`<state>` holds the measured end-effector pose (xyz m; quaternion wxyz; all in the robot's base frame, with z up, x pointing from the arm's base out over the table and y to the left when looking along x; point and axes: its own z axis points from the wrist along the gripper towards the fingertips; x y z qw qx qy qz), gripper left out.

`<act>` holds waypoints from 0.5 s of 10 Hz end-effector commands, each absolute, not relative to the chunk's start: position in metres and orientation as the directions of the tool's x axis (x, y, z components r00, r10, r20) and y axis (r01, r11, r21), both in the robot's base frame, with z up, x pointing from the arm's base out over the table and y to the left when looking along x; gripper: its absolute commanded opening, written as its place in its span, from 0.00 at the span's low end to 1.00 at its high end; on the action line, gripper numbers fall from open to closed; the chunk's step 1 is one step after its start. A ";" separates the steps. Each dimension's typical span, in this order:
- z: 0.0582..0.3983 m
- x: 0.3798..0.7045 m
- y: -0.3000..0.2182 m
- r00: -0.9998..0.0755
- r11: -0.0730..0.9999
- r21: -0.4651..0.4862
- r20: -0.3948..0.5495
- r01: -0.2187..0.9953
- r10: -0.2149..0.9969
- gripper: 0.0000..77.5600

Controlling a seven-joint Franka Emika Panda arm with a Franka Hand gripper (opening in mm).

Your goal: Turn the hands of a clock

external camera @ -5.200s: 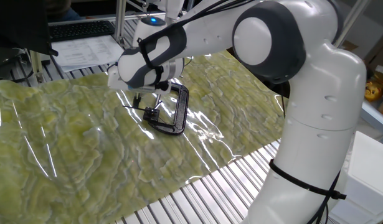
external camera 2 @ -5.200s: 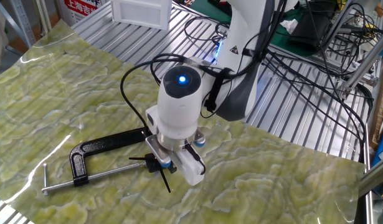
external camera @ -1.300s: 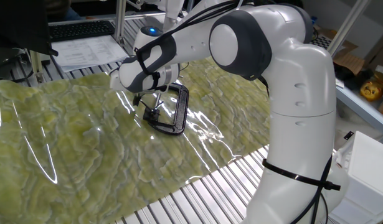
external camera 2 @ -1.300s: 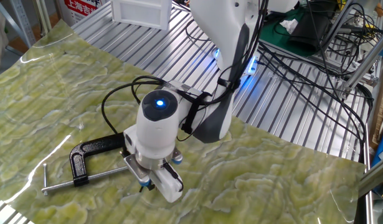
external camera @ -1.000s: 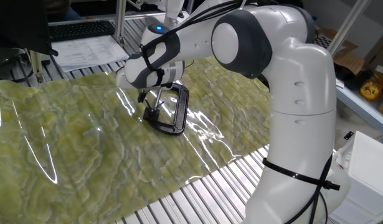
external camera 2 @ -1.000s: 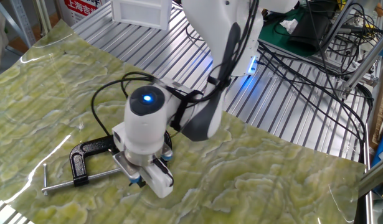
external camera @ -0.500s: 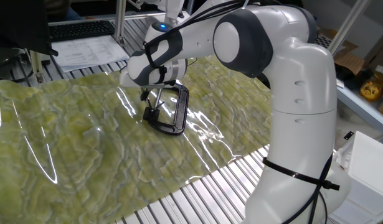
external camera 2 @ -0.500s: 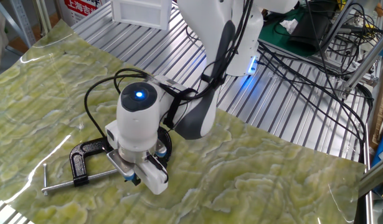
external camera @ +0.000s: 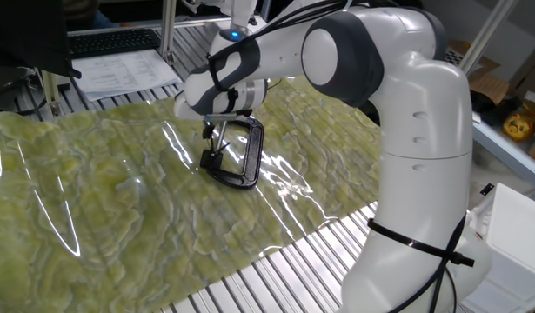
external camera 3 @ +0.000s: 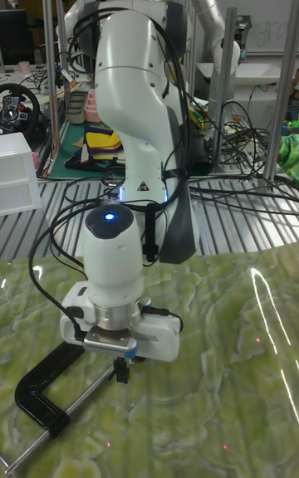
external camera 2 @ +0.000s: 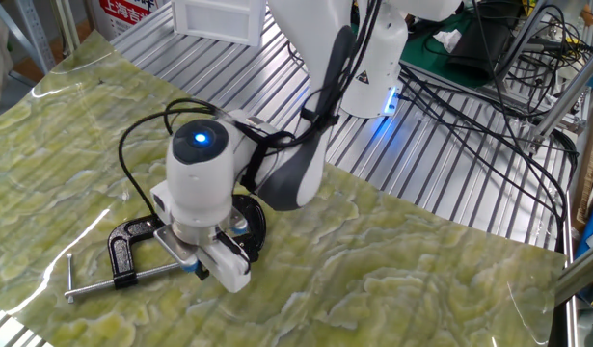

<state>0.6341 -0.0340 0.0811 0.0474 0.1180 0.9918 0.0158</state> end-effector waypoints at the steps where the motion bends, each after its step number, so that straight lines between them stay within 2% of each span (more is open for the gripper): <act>1: 0.086 0.634 -0.047 -0.972 0.976 0.048 -0.085 0.214 0.217 0.00; 5: 0.089 0.630 -0.057 -0.977 0.980 0.047 -0.082 0.194 0.198 0.00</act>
